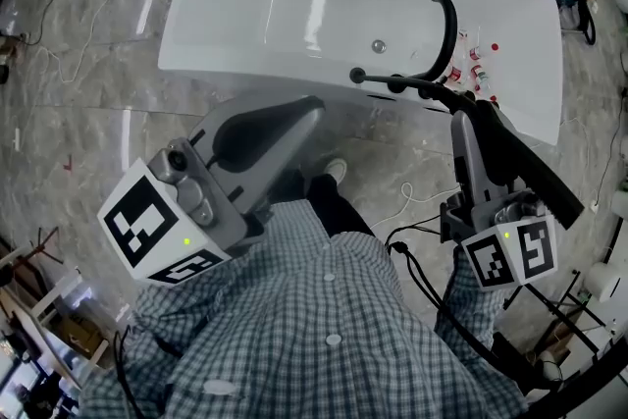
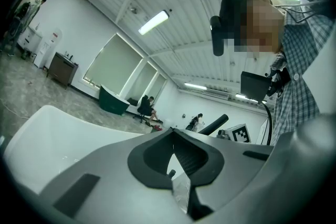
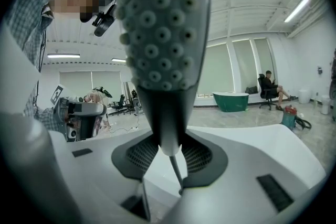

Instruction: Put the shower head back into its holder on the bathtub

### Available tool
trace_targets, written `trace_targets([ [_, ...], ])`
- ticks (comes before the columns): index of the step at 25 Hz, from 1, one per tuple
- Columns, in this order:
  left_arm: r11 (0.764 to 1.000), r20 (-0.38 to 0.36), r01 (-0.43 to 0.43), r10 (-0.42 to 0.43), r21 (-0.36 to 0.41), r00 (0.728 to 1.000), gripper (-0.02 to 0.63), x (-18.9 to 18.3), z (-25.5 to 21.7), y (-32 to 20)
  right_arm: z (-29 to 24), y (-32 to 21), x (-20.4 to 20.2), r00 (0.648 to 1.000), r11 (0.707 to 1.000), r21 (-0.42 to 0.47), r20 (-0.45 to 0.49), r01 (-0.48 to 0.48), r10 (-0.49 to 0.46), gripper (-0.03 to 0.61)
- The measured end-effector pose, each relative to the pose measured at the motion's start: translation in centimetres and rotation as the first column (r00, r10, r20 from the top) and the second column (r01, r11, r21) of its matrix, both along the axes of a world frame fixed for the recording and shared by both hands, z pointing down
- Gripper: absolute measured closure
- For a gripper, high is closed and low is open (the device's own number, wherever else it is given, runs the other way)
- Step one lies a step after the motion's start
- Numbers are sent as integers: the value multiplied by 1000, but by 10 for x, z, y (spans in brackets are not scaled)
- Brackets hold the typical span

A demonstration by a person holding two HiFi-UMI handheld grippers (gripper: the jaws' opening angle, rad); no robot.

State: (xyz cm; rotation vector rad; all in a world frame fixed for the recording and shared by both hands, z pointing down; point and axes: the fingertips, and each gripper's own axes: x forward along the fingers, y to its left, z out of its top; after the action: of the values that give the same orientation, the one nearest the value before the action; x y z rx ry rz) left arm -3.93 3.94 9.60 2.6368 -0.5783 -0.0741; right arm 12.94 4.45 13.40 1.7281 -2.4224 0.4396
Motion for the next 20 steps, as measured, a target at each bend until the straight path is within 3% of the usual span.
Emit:
trace_targets([
  [20, 997, 28, 1, 1, -77, 1000, 604, 3, 42, -12, 58, -17, -1, 999, 995, -97, 29, -10, 13, 443],
])
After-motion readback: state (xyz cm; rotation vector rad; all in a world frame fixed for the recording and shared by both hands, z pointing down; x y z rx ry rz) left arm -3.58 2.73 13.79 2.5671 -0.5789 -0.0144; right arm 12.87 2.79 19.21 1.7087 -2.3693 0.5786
